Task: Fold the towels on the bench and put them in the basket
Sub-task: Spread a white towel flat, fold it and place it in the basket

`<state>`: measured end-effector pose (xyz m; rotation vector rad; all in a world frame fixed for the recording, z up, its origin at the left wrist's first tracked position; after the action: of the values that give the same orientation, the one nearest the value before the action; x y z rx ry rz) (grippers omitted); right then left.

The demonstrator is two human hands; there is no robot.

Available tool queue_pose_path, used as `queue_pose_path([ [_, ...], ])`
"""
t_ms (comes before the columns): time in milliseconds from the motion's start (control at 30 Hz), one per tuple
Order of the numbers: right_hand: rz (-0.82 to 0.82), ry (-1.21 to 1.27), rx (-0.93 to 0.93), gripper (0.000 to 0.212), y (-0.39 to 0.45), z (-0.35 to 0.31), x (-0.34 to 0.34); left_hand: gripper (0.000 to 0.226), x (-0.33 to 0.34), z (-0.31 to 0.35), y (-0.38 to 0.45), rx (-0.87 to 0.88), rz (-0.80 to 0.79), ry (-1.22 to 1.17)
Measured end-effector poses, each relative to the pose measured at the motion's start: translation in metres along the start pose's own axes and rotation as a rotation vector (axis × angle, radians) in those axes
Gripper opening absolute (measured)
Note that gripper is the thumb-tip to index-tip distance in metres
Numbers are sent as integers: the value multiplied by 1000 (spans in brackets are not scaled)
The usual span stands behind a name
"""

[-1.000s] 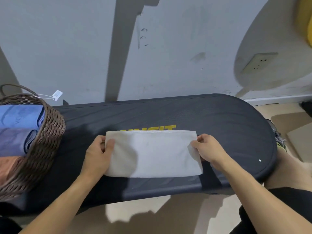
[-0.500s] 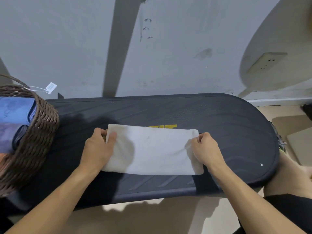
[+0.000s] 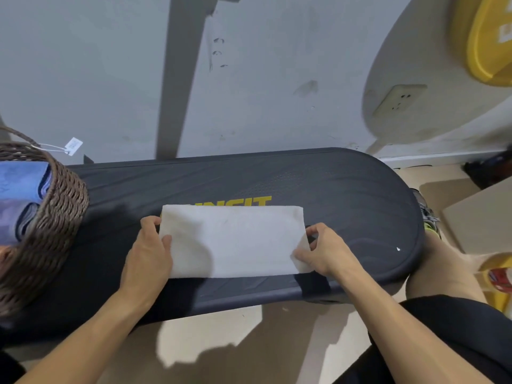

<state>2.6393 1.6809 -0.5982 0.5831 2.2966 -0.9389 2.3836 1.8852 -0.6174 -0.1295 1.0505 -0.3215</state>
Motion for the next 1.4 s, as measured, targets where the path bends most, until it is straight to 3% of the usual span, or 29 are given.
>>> queue_pose_path([
  [133,-44,-35,1,43,-5,-2,-4,27,0,-4,-11,36,15,187],
  [300,12,-117,23,30,-4,-2,-2,32,-6,19,-2,174,151,504],
  [367,27,-111,28,36,-2,-1,-1,27,0,39,-5,280,199,420],
  [467,78,-155,23,48,1,-2,7,27,29,67,-32,503,99,100],
  [567,97,-204,-18,42,3,-4,15,42,69,73,-59,643,55,144],
  [667,93,-174,-82,30,3,-4,23,54,92,68,-67,546,63,401],
  [800,133,-42,-195,25,4,-6,22,60,101,59,-68,482,1,526],
  [933,151,477,-28,40,4,-13,14,62,103,58,-68,468,-10,542],
  [1067,96,773,93,32,2,-10,16,61,98,56,-65,471,-7,493],
  [1200,131,752,49,30,4,-5,-1,60,92,45,-53,408,78,500],
  [1400,98,634,-15,25,-6,-24,-26,66,91,49,-62,322,-32,575],
])
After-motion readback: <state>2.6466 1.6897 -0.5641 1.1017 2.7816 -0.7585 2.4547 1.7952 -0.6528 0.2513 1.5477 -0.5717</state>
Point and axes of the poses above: each hand's wrist, its own y-axis towards the middle knuckle, its own x-axis out of the palm, z = x × y, the point moved 1 cm from there along y, towards the middle knuckle, and after that the axes turned 15 degrees about -x, right-handed, at the moved point
